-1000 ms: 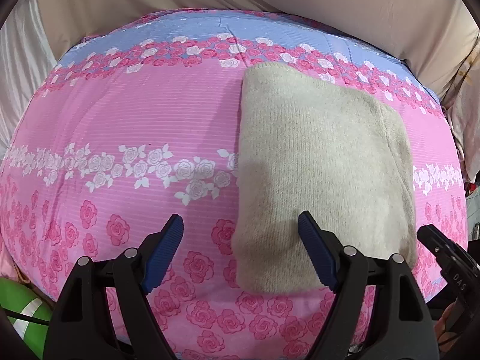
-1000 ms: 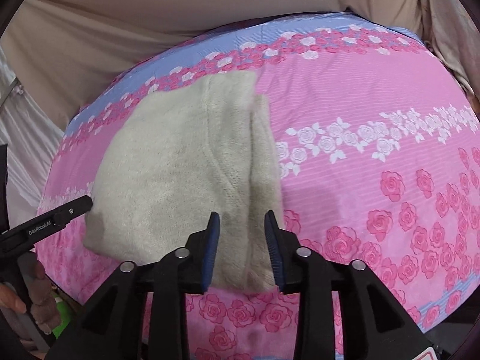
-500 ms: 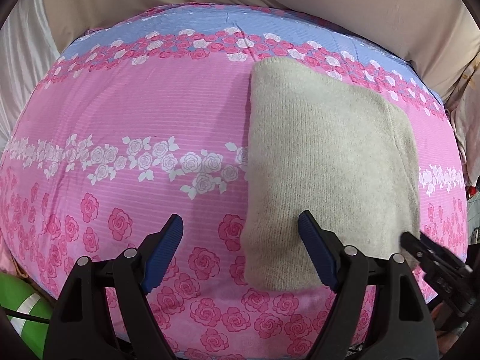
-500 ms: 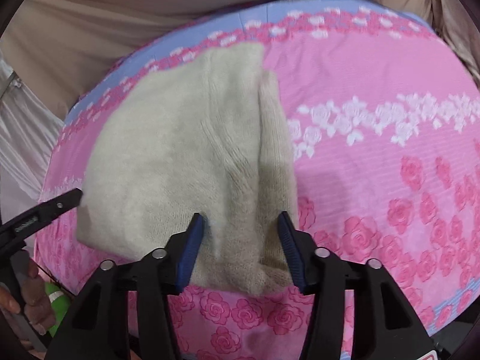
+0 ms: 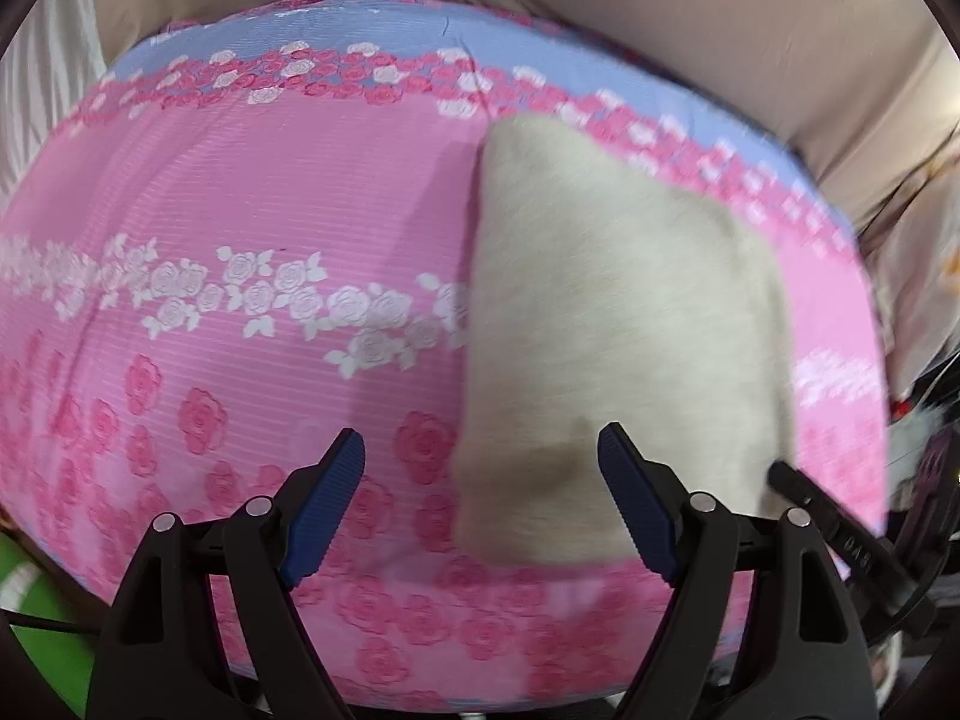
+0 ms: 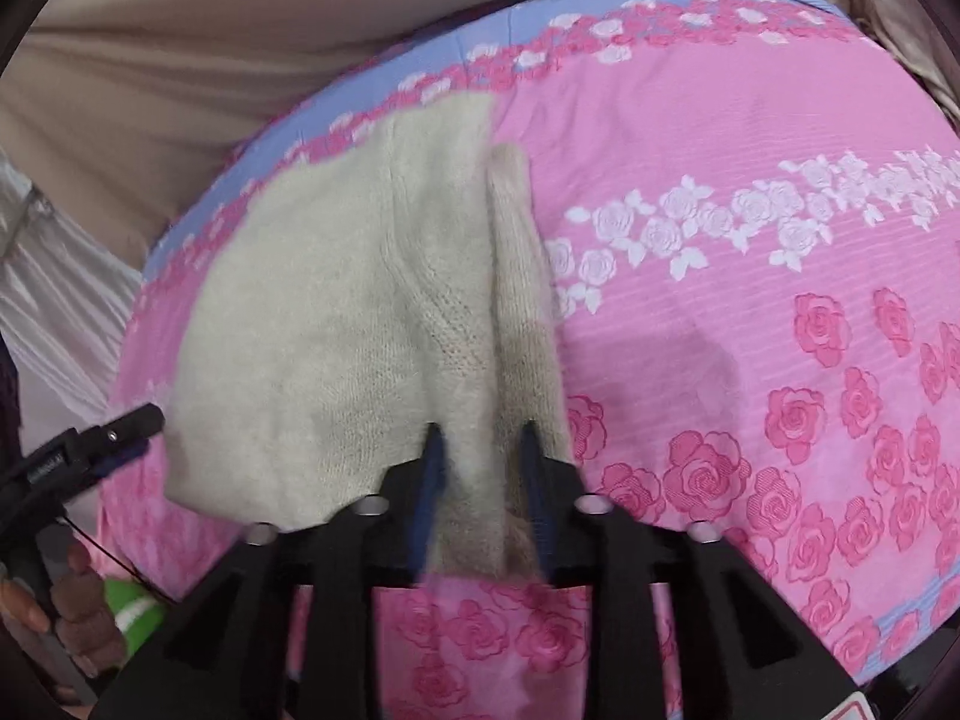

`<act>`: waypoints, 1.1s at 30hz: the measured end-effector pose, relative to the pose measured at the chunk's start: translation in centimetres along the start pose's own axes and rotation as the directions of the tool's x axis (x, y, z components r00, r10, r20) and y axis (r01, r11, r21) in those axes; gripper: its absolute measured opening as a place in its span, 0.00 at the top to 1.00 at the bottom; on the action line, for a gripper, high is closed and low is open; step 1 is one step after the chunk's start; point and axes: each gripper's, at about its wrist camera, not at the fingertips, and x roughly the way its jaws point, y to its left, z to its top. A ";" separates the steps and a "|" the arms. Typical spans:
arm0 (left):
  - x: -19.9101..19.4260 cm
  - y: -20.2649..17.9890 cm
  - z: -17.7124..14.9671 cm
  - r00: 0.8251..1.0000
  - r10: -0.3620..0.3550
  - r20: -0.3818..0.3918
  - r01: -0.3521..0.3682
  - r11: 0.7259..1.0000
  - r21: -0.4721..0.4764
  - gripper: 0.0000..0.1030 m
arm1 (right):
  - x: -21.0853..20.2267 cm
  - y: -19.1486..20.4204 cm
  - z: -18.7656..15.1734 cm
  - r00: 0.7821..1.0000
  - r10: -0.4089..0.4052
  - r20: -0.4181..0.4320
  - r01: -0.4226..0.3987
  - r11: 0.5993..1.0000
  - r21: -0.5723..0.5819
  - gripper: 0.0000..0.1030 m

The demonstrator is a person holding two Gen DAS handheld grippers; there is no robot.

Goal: Fold small clothes

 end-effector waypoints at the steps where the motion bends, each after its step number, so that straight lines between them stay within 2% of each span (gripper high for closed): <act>1: -0.1 -0.1 0.1 1.000 -0.003 0.006 0.003 1.000 -0.005 0.24 | -0.5 0.1 0.0 1.000 -0.005 0.016 0.006 1.000 -0.011 0.45; 4: 0.7 -0.6 0.4 0.999 -0.018 -0.029 0.017 1.000 -0.010 0.23 | 0.1 -0.6 -0.1 1.000 -0.007 -0.019 0.007 1.000 -0.002 0.45; 7: 2.4 -0.9 0.3 0.993 -0.083 -0.080 0.080 0.996 -0.040 0.23 | 1.1 -1.5 -0.6 0.997 0.058 -0.041 -0.055 0.995 0.080 0.44; 12: 5.2 -0.4 0.1 0.985 -0.110 -0.134 0.097 0.990 -0.100 0.17 | 2.6 -1.6 -1.6 0.991 0.108 -0.078 -0.099 0.988 0.121 0.37; 19: 5.2 0.0 0.2 0.978 -0.163 -0.131 0.143 0.979 -0.148 0.18 | 3.9 -2.0 -1.0 0.986 0.141 -0.094 -0.127 0.982 0.138 0.32; 23: 4.2 0.8 0.6 0.968 -0.240 -0.074 0.223 0.957 -0.187 0.18 | 4.7 -2.7 -0.1 0.977 0.193 -0.091 -0.173 0.966 0.194 0.27; 26: 5.5 1.9 1.2 0.949 -0.304 -0.080 0.278 0.931 -0.238 0.18 | 6.0 -3.4 0.2 0.963 0.252 -0.098 -0.221 0.942 0.252 0.24; 29: 7.7 3.0 1.5 0.936 -0.332 -0.114 0.286 0.910 -0.299 0.15 | 6.3 -3.6 0.3 0.954 0.292 -0.068 -0.260 0.918 0.298 0.17; 31: 8.9 3.3 1.2 0.927 -0.351 -0.133 0.294 0.899 -0.325 0.13 | 6.5 -3.4 0.6 0.951 0.303 -0.058 -0.270 0.910 0.315 0.17; 33: 9.4 3.0 1.1 0.919 -0.369 -0.141 0.305 0.890 -0.338 0.16 | 6.9 -3.1 1.0 0.944 0.324 -0.064 -0.288 0.903 0.319 0.39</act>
